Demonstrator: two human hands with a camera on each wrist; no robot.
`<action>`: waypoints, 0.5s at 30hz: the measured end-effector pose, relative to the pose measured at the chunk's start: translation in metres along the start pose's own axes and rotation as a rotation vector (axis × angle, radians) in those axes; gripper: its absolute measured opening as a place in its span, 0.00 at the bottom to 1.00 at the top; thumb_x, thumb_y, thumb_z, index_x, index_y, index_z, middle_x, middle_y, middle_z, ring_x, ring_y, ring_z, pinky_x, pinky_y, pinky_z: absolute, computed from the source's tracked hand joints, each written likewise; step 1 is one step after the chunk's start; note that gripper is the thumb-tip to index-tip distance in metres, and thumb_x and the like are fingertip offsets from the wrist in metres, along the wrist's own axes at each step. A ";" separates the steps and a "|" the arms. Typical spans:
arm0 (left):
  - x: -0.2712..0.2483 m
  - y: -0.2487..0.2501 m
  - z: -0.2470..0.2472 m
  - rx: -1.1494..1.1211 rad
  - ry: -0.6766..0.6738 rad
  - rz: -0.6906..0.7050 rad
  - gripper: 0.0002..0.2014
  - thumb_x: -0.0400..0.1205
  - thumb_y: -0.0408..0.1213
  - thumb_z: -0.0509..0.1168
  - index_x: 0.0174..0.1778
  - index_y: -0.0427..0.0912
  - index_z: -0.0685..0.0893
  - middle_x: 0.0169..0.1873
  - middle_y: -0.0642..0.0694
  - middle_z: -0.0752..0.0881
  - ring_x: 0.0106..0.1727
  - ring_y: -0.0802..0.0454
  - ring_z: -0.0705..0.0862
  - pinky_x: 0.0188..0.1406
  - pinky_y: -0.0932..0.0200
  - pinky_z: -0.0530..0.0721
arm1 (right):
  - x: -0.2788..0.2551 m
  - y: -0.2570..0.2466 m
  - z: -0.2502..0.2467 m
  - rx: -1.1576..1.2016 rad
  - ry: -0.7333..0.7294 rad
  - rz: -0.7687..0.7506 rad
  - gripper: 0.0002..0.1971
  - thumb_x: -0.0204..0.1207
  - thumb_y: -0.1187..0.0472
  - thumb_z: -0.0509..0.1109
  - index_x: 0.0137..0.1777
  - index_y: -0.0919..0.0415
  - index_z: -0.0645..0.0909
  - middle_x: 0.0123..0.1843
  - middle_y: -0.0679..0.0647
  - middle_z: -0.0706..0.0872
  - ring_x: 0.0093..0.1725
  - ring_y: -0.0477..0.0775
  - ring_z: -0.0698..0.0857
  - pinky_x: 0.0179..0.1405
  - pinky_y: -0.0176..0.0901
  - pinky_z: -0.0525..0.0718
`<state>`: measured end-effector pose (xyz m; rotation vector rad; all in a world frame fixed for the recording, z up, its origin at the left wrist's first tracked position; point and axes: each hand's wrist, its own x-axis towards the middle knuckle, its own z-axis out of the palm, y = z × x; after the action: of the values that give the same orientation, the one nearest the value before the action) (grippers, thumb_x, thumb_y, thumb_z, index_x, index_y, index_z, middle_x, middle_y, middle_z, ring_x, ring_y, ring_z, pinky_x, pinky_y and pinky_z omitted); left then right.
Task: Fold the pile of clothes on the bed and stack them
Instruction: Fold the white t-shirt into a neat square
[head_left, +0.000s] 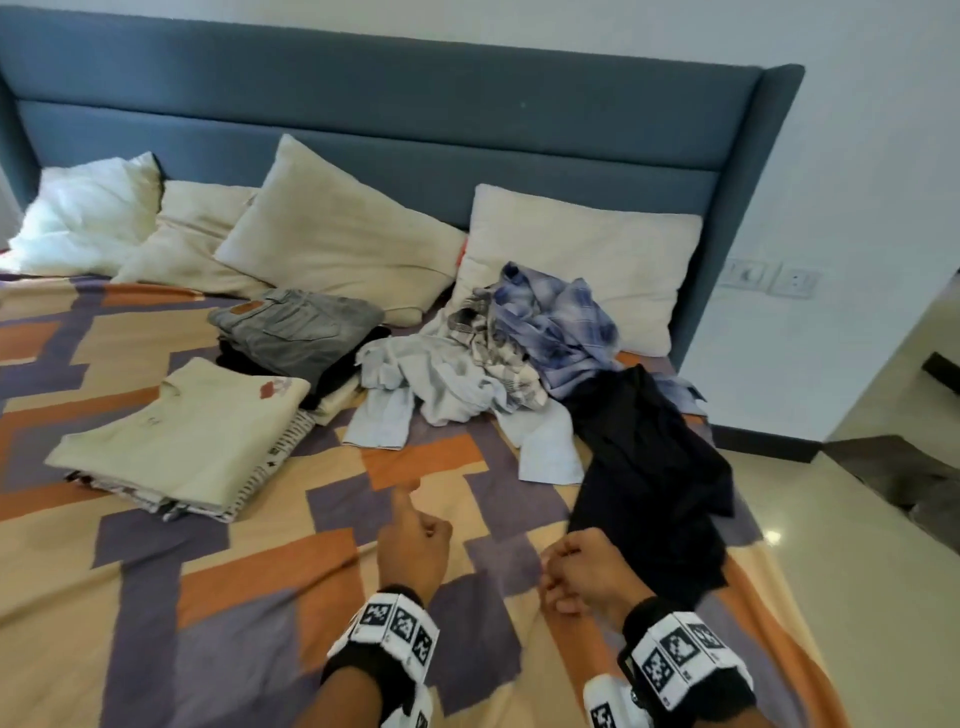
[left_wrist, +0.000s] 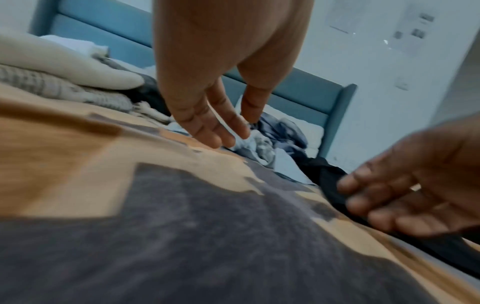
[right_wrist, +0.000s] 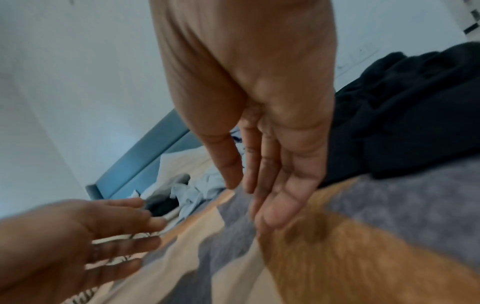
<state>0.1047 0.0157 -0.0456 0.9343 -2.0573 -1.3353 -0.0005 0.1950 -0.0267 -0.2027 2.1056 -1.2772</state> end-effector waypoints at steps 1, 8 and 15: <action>0.001 0.007 0.016 0.043 -0.057 0.044 0.34 0.79 0.28 0.68 0.80 0.42 0.62 0.35 0.50 0.87 0.39 0.52 0.85 0.41 0.56 0.80 | -0.002 0.000 -0.012 0.006 0.040 -0.027 0.10 0.78 0.74 0.63 0.37 0.65 0.81 0.32 0.63 0.85 0.25 0.55 0.82 0.22 0.41 0.75; 0.005 0.006 0.104 0.438 -0.384 0.134 0.67 0.71 0.34 0.76 0.75 0.64 0.18 0.29 0.42 0.86 0.27 0.47 0.84 0.27 0.53 0.85 | 0.043 -0.004 -0.105 -0.327 0.550 -0.272 0.06 0.78 0.58 0.74 0.46 0.61 0.84 0.52 0.63 0.89 0.56 0.65 0.86 0.54 0.51 0.82; 0.012 -0.009 0.110 0.568 -0.373 0.261 0.69 0.68 0.42 0.78 0.72 0.67 0.16 0.29 0.48 0.80 0.30 0.43 0.82 0.31 0.45 0.85 | 0.081 -0.004 -0.103 -0.838 0.347 0.132 0.51 0.67 0.33 0.76 0.84 0.52 0.56 0.84 0.59 0.56 0.83 0.71 0.51 0.72 0.76 0.63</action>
<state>0.0197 0.0662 -0.0951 0.6211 -2.8177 -0.8413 -0.1261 0.2328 -0.0281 -0.1979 2.7971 -0.2979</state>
